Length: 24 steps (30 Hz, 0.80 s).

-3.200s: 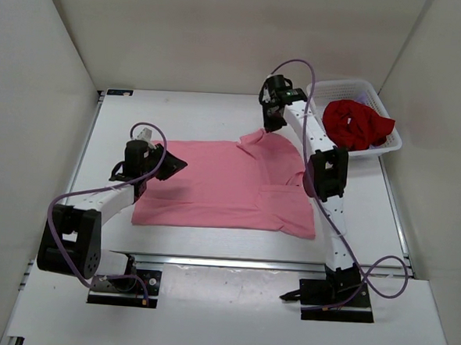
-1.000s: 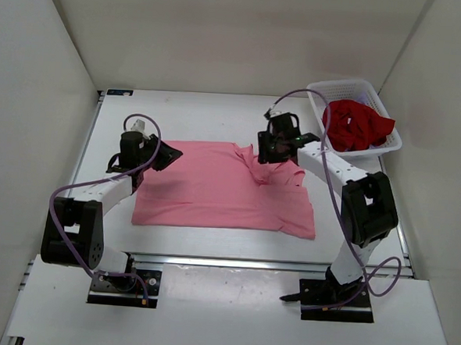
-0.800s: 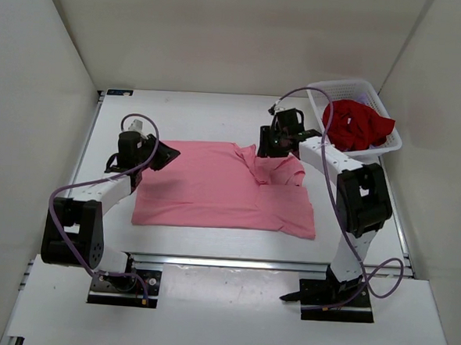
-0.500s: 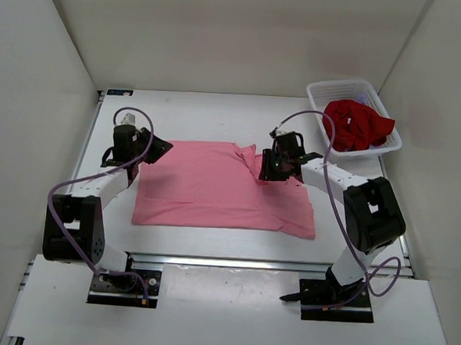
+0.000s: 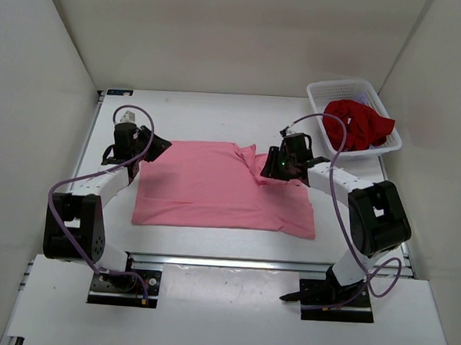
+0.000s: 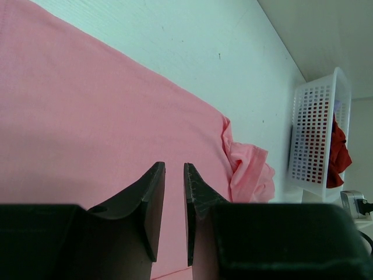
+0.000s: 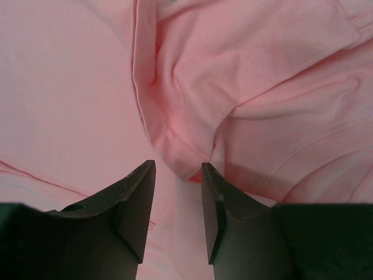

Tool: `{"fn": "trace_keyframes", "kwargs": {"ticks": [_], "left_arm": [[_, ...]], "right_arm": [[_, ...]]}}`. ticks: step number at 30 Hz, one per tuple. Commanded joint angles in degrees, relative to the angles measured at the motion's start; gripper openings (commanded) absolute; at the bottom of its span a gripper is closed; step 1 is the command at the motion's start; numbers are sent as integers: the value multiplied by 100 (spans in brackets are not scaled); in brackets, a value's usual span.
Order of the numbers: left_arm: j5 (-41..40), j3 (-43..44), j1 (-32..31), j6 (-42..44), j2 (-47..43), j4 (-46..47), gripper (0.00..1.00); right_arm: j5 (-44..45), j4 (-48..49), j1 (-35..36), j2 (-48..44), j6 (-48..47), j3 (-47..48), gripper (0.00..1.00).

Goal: Fold and stack the t-shirts
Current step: Grap the side of the flattened tshirt furthest away from the robot with both arms

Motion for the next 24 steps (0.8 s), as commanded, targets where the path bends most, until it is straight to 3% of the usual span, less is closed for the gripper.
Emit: {"fn": "trace_keyframes", "kwargs": {"ticks": [1, 8, 24], "left_arm": [[-51, 102, -32, 73, -87, 7, 30], [-95, 146, -24, 81, -34, 7, 31], [-69, 58, -76, 46, -51, 95, 30]], "right_arm": [[-173, 318, -19, 69, 177, 29, 35], [-130, 195, 7, 140, 212, 3, 31], [55, 98, 147, 306, 204, -15, 33]]}}
